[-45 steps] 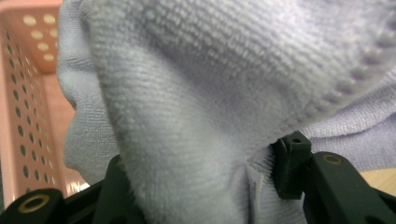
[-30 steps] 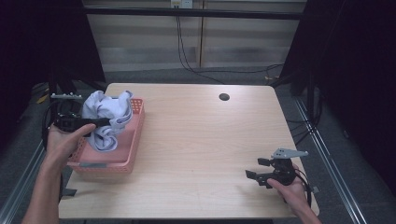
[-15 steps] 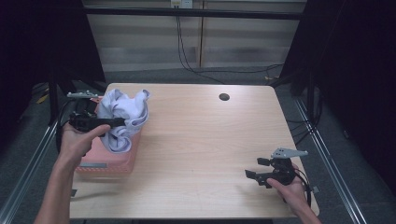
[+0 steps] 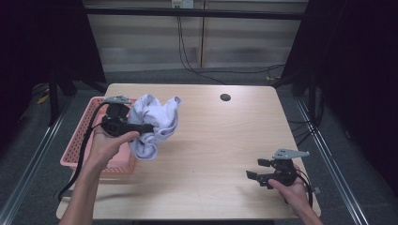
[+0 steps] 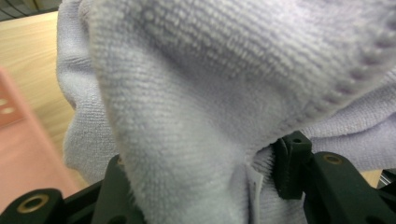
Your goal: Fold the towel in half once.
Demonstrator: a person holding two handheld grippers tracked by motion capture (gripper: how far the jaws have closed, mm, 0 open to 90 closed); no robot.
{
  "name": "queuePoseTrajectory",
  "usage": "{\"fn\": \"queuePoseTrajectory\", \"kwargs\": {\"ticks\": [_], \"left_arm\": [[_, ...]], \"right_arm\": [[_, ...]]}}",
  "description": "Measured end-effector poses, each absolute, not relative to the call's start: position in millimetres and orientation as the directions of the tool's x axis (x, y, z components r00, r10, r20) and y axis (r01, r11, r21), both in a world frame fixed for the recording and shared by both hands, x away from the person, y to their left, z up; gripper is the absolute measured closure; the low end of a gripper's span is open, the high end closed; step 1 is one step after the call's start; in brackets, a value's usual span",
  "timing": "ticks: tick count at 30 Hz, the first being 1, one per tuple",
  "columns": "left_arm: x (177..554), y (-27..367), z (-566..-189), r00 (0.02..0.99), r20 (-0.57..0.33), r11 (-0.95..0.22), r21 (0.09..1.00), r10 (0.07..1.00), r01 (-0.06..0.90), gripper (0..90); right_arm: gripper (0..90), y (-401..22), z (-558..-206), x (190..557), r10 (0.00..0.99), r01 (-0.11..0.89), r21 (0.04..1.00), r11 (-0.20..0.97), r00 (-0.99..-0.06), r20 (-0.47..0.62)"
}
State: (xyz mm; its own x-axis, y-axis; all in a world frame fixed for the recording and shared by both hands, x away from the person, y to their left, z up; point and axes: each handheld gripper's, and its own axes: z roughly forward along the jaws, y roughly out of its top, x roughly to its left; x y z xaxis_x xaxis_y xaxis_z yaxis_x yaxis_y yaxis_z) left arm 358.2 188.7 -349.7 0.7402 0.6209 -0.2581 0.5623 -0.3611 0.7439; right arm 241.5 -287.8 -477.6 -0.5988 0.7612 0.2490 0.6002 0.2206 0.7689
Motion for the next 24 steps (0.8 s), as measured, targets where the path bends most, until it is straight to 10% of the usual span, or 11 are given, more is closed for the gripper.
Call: {"fn": "queuePoseTrajectory", "kwargs": {"ticks": [24], "left_arm": [[341.5, 67.3, -453.1, 0.818, -0.276, -0.566, 0.611, 0.504, 0.554, 47.0]], "right_arm": [[22.0, -287.5, -477.8, 241.1, 0.753, 0.598, 0.767, 0.231, -0.609, 0.248]]}}
